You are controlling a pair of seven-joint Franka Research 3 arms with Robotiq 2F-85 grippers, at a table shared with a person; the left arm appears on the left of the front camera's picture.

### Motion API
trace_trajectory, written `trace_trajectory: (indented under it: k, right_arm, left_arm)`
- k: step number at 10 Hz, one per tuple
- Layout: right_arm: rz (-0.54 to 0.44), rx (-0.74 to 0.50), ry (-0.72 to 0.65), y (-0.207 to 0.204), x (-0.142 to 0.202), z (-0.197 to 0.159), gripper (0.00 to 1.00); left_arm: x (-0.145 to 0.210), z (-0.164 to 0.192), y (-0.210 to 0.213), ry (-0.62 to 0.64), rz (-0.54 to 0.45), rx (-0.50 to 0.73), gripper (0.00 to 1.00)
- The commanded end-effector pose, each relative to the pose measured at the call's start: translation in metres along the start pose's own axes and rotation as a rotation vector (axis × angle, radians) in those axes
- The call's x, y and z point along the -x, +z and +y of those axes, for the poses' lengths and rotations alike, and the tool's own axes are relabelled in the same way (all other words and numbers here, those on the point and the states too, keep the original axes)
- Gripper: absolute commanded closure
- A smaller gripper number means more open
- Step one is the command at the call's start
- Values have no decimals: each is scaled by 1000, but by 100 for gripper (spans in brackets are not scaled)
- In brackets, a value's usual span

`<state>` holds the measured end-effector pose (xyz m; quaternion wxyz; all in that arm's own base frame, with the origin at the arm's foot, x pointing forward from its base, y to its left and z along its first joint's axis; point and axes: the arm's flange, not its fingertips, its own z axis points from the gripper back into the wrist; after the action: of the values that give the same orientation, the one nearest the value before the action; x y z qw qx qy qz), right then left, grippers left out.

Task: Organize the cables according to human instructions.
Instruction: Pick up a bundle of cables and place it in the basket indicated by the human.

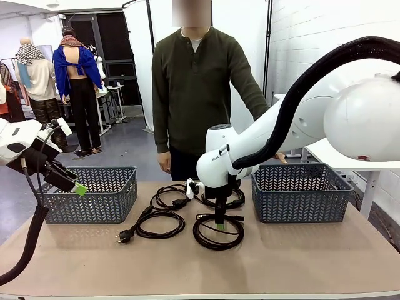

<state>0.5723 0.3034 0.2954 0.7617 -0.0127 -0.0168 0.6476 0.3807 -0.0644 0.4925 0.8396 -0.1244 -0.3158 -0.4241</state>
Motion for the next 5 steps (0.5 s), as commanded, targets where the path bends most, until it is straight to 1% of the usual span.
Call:
trace_trajectory:
  k: [1, 4, 5]
  right_arm:
    - [-8, -34, 7, -1, -2, -8, 0]
    - [-16, -60, 6, -2, -2, -10, 0]
    - [-10, -68, 1, -3, -2, -10, 20]
  left_arm:
    - [2, 3, 0, -11, -11, 16, 0]
    - [2, 3, 0, -11, -11, 16, 0]
    - [2, 3, 0, -11, -11, 16, 0]
